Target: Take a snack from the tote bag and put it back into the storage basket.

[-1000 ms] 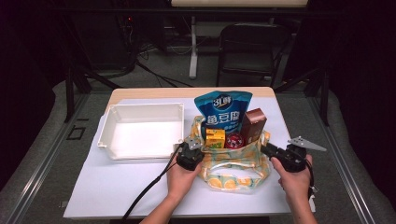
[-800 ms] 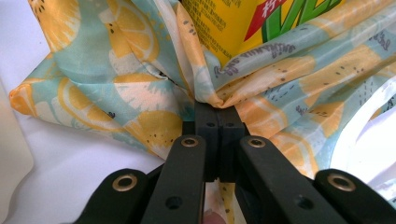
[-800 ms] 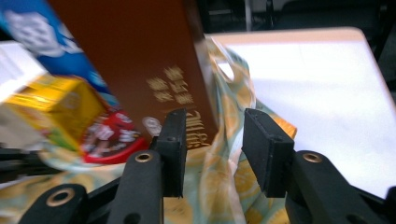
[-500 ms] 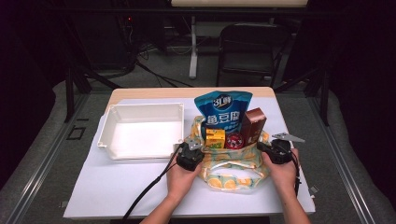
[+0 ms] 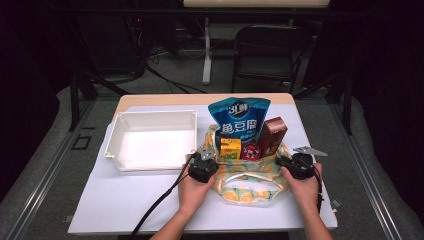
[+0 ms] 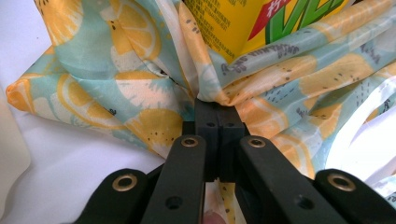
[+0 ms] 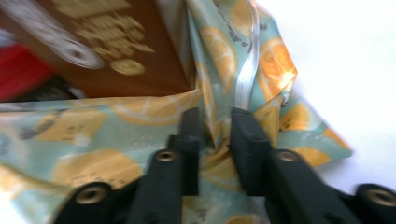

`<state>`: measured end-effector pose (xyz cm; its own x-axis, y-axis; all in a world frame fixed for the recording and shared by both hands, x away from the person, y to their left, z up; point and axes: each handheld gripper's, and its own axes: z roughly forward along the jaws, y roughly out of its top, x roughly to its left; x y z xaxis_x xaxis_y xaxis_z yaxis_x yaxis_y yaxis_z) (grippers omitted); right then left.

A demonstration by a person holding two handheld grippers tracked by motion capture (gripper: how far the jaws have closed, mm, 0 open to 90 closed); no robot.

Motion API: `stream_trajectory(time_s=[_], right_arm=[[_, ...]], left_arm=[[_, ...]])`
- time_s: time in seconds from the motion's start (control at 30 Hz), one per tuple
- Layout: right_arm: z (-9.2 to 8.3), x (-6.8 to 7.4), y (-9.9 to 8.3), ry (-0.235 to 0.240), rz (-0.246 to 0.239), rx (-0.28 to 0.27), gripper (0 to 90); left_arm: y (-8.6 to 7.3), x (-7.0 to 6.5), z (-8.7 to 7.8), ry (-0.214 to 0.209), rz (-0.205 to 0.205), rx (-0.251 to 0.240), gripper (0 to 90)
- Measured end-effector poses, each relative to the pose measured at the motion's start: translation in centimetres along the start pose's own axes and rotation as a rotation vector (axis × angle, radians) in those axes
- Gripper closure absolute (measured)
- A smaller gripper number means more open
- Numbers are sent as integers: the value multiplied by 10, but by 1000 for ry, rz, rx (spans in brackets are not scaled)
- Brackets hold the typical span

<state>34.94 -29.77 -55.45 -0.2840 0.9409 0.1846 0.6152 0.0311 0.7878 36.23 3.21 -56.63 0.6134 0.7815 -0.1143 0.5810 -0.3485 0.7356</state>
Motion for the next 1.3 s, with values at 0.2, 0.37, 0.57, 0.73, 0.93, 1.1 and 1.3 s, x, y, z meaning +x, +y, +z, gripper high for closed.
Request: stream_trajectory(time_s=[0.2, 0.37, 0.57, 0.73, 0.93, 1.1, 1.3], right_arm=[[-32, 11, 10, 10, -38, -162, 543], [-52, 18, 23, 17, -60, -222, 392], [-57, 35, 35, 43, -91, -272, 263], [-52, 41, 38, 42, -96, -287, 218], [-41, 47, 47, 8, -96, -281, 156], [-27, 49, 56, 9, -79, -280, 158], [-11, 52, 58, 1, -87, -257, 157]], left_arm=[[0, 0, 0, -1, -2, -1, 900], [0, 0, 0, 1, 0, -1, 900], [0, 0, 0, 5, 4, -3, 900], [0, -1, 0, 3, 7, -1, 900], [0, -1, 0, 4, 10, -1, 900], [0, -1, 0, 5, 10, -1, 900], [0, -1, 0, 7, 11, -2, 900]])
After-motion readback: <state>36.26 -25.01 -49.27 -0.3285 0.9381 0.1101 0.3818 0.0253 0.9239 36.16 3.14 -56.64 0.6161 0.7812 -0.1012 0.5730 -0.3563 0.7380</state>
